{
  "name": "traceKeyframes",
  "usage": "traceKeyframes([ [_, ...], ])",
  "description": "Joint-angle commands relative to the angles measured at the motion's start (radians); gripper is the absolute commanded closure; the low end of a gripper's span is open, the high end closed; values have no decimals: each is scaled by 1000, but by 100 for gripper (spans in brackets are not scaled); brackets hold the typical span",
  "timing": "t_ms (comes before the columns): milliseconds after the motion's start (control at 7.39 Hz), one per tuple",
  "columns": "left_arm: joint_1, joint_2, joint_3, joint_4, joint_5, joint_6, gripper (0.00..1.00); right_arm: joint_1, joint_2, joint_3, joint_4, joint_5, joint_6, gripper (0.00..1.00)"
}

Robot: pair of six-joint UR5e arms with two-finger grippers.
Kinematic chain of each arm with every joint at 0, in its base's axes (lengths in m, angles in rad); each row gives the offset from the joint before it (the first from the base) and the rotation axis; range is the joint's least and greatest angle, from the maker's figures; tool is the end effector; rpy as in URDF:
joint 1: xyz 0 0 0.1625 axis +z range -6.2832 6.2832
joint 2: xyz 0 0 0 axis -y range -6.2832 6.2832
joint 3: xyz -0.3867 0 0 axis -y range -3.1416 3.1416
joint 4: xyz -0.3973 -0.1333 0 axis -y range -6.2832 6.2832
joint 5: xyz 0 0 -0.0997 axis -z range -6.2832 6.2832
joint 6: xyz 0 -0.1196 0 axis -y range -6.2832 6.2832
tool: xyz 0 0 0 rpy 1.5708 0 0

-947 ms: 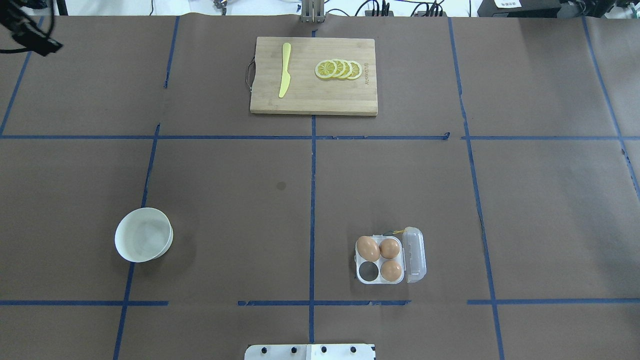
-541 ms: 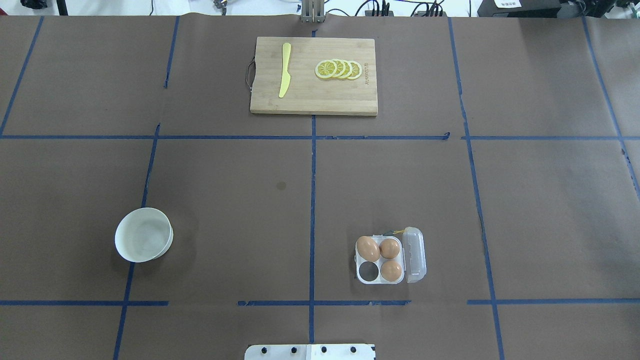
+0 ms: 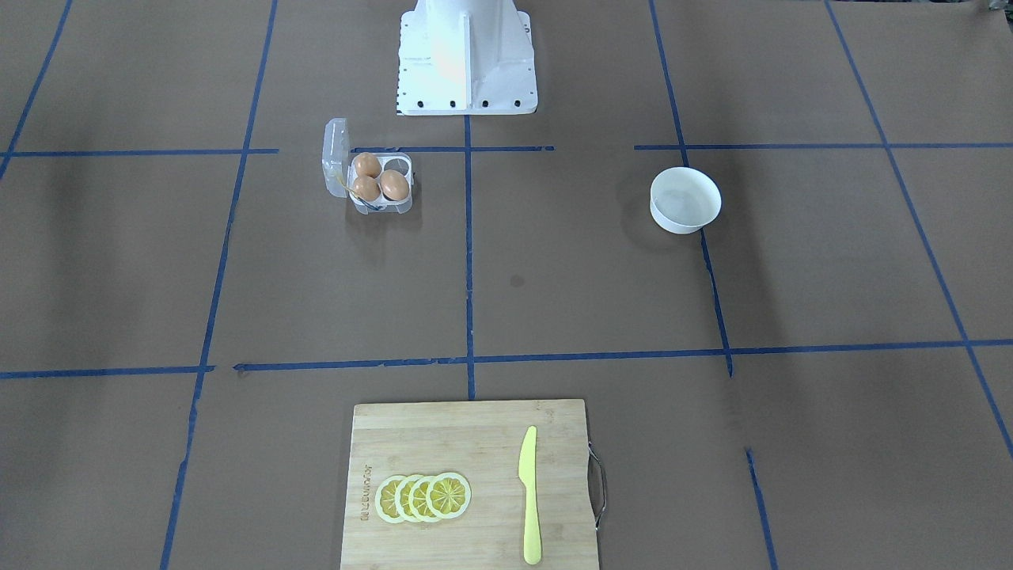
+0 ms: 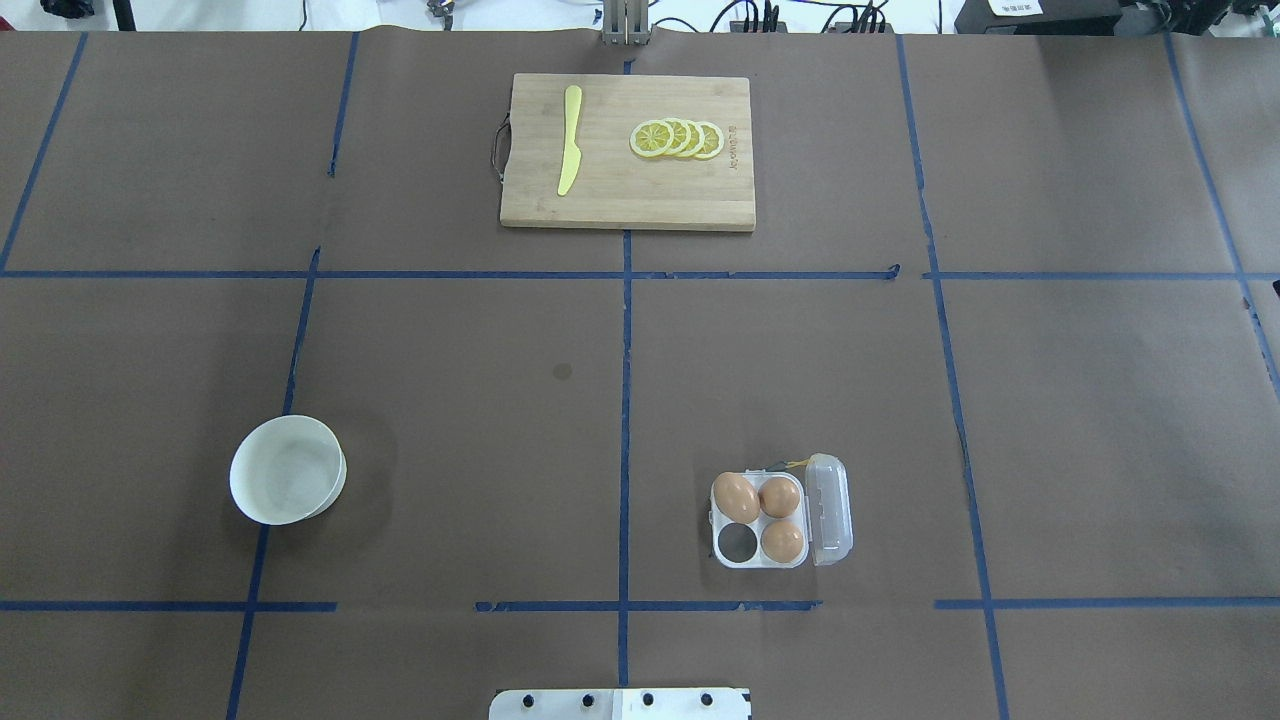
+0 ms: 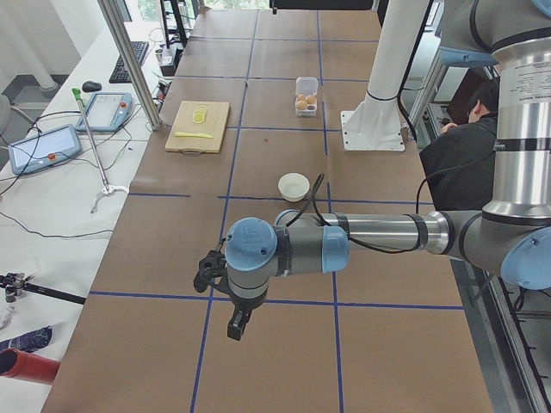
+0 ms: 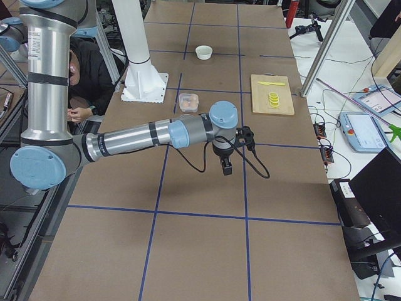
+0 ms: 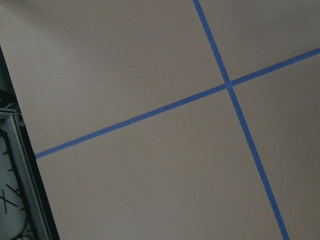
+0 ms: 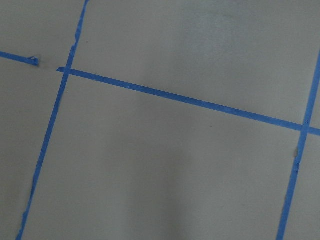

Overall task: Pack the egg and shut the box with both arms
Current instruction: 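Move the right gripper toward the open carton lid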

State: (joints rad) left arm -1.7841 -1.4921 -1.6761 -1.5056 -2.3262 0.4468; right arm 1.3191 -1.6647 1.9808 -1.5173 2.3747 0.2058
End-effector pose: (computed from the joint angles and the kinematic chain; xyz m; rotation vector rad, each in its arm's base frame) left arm -0.1482 -0.4417 0.6283 0.2104 0.7278 0.2077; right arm -0.0699 -0.4614 0.4654 0.1602 -0.8536 -0.1915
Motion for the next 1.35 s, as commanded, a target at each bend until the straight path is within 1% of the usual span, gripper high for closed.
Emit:
traceKeyframes([
  [0,2,0,-10,-11,-7,-37,0,-229,5,110,8,-107,398,32],
  [135,2,-2,-14,-15,-7,-36,0,-294,6,113,84,-121,532,44],
  [271,6,-4,-30,-13,-9,-36,0,-373,9,115,150,-132,719,58],
  [406,6,-7,-34,-13,-22,-36,0,-515,13,115,214,-241,860,61],
  [541,9,-13,-34,-13,-47,-37,0,-588,17,115,273,-276,944,61],
  [676,11,-22,-34,-12,-48,-37,0,-642,38,116,287,-293,992,61],
  [812,14,-25,-34,-13,-50,-37,0,-725,81,115,286,-357,1053,61],
  [1082,18,-30,-36,-13,-50,-36,0,-851,208,105,285,-440,1199,61],
  [1218,20,-40,-34,-12,-50,-36,0,-904,258,90,284,-498,1242,68],
])
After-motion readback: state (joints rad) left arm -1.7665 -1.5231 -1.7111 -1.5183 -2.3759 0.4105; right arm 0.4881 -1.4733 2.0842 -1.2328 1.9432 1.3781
